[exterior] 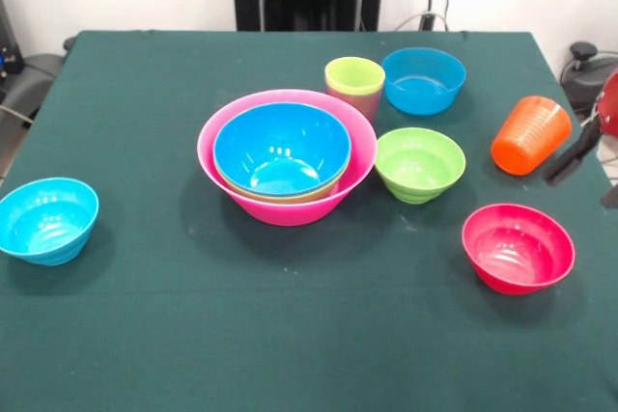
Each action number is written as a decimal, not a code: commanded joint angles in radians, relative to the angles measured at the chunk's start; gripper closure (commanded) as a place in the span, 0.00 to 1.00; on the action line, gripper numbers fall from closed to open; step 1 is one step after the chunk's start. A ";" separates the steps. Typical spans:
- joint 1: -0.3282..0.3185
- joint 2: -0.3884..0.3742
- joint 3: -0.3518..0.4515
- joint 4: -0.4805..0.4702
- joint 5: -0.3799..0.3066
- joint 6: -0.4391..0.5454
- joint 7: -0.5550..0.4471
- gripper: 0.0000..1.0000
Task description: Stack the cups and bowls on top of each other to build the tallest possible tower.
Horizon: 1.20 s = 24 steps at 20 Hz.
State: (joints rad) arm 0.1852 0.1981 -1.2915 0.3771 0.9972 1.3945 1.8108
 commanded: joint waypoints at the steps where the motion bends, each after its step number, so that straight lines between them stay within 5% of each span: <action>1: 0.031 -0.072 0.199 0.218 -0.143 0.010 -0.009 0.00; 4: 0.035 -0.082 0.227 0.232 -0.170 0.046 -0.042 0.00; 14: 0.067 -0.131 0.367 0.347 -0.234 -0.087 -0.057 0.00; 24: 0.126 -0.166 0.440 0.442 -0.294 -0.186 0.023 0.00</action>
State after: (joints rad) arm 0.2646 0.0584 -1.0315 0.6741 0.7950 1.3303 1.8108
